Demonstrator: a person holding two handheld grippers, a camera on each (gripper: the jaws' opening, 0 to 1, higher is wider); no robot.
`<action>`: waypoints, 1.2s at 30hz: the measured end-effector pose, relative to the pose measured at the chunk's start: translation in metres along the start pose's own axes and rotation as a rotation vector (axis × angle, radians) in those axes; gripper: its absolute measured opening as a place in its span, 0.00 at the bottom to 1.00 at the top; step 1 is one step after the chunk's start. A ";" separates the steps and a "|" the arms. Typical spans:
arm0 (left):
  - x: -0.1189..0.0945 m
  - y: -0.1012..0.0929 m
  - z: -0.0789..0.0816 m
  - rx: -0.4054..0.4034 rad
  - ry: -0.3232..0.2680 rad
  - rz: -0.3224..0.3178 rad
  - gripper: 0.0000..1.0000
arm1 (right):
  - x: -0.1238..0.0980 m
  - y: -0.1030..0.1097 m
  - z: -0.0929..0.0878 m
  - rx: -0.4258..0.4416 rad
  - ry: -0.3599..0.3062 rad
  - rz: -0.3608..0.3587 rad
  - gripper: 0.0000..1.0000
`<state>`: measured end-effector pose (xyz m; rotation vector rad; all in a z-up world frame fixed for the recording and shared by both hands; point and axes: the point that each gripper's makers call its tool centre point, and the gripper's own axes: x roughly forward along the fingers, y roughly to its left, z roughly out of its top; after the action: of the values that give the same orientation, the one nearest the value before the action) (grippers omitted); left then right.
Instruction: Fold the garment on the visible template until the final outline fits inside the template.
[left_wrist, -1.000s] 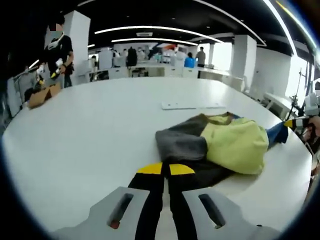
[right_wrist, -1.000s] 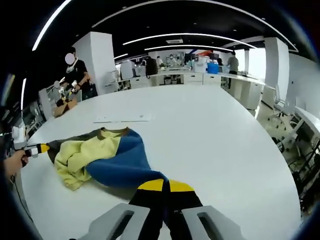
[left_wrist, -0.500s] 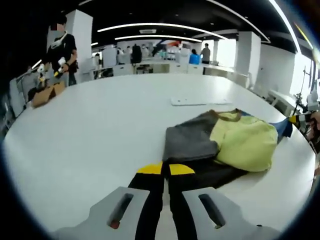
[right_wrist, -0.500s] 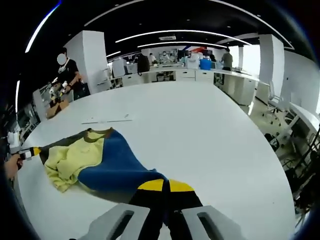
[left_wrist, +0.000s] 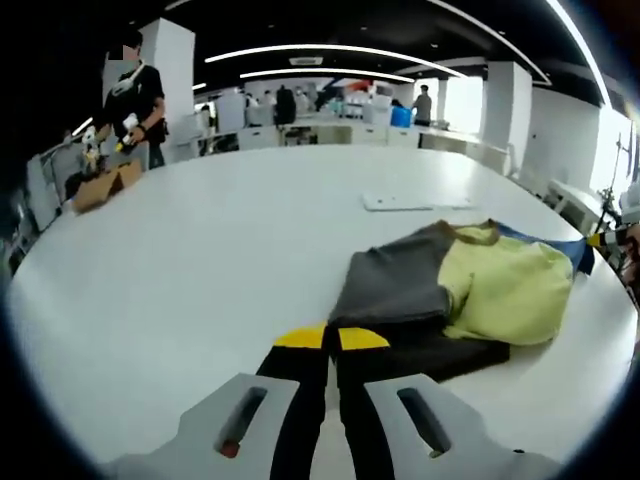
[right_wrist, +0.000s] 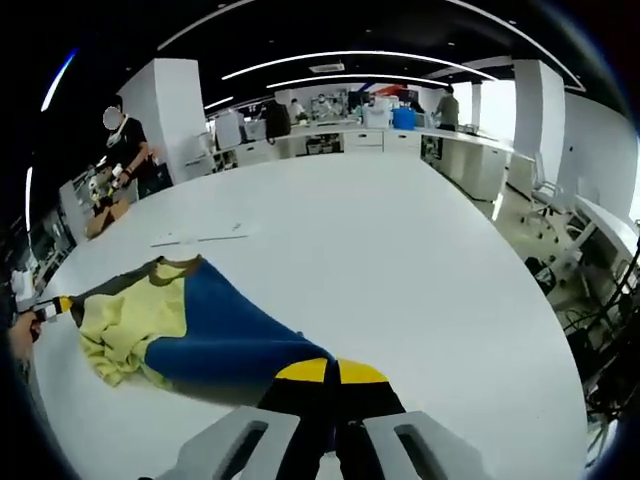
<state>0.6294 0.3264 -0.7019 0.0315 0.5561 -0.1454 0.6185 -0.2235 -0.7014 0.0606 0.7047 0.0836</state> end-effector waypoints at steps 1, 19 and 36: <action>0.001 0.002 0.000 0.003 0.002 0.003 0.00 | 0.001 -0.002 0.001 -0.007 0.003 -0.007 0.00; 0.006 0.011 -0.003 -0.003 0.030 0.016 0.00 | 0.015 -0.024 0.012 -0.077 0.041 -0.058 0.00; -0.009 -0.006 0.003 0.045 -0.025 -0.053 0.33 | 0.004 0.012 0.019 -0.061 -0.008 0.075 0.34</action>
<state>0.6226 0.3212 -0.6948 0.0586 0.5292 -0.2093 0.6330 -0.2122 -0.6882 0.0289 0.6920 0.1771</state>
